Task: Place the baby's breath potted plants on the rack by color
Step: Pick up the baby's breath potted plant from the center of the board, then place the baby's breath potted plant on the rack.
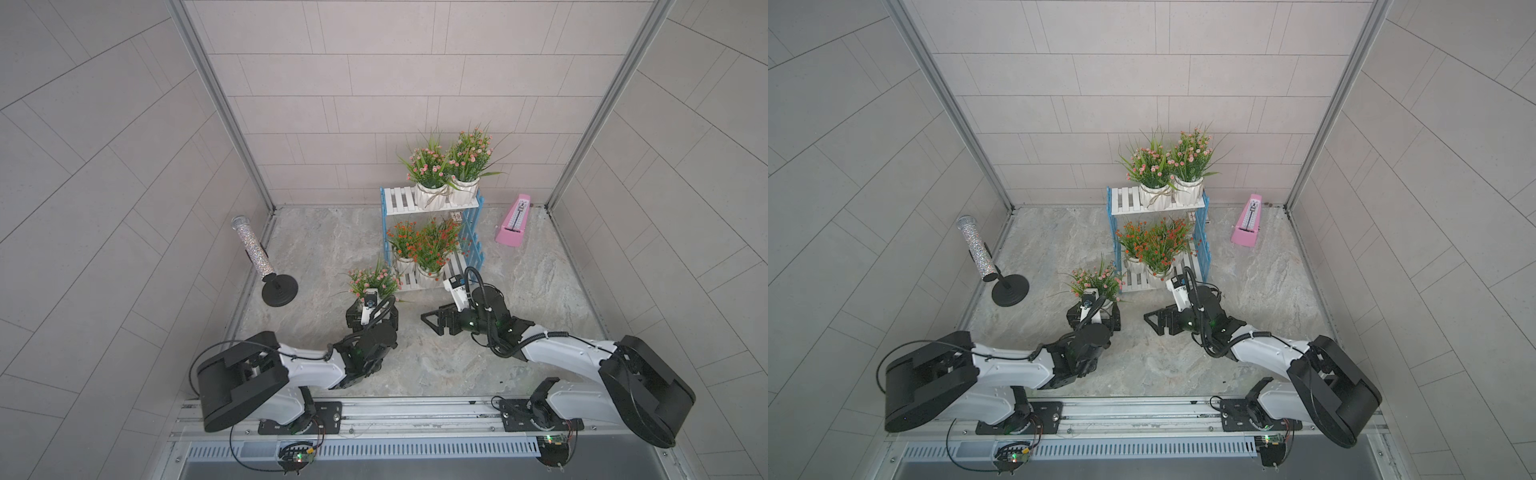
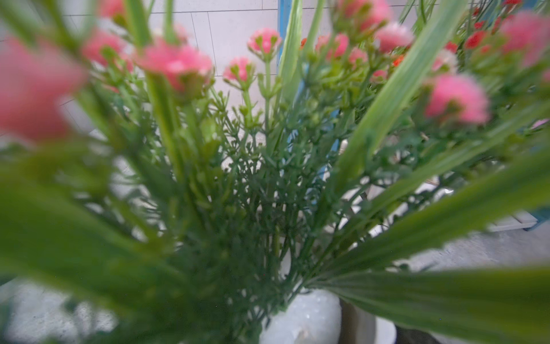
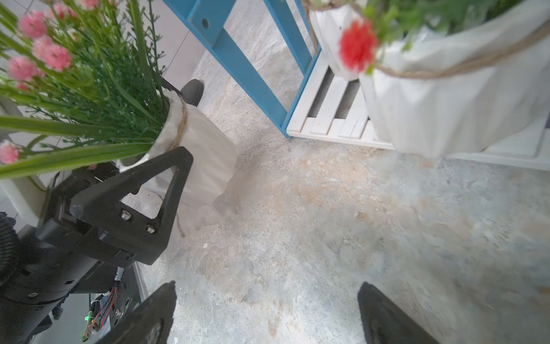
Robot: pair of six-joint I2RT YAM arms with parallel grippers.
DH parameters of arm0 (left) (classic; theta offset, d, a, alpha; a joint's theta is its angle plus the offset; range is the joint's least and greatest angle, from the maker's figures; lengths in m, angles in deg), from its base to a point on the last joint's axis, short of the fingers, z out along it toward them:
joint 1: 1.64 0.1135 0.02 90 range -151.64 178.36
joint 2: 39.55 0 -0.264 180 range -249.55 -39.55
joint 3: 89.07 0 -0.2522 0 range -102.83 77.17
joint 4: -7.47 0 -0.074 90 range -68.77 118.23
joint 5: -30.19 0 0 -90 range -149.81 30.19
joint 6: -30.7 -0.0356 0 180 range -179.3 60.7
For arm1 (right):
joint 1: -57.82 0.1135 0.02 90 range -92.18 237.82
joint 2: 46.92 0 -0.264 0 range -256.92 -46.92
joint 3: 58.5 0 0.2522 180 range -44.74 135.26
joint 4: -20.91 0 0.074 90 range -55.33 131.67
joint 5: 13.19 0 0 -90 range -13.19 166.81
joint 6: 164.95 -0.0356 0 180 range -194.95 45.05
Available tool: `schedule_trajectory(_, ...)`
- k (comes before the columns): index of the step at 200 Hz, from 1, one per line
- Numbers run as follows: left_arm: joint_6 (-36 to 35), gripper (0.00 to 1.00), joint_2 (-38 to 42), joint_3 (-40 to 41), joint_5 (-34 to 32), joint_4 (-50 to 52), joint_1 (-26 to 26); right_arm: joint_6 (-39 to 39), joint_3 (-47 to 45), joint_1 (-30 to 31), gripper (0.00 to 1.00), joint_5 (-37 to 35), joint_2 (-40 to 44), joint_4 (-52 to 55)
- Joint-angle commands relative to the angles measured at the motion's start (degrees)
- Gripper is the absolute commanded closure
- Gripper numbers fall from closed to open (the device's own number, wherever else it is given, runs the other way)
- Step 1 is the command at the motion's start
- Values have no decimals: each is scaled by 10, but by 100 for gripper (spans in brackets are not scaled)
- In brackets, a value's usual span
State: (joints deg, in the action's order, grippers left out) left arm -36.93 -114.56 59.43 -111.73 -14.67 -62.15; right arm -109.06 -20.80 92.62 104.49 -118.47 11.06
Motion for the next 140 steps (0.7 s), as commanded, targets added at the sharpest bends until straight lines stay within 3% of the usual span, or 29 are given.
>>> schedule_trajectory(1, -5, 20, 78, -19, 11, 126, -2, -3, -6, -2, 3, -9, 26, 7)
schedule_trajectory(63, -30, 20, 282, -89, 85, 363, -1, -2, -11, -3, 3, -18, 74, 37)
schedule_trajectory(140, -111, 20, 284, -280, 170, 471, 29, 19, -16, -2, 3, -50, 176, 124)
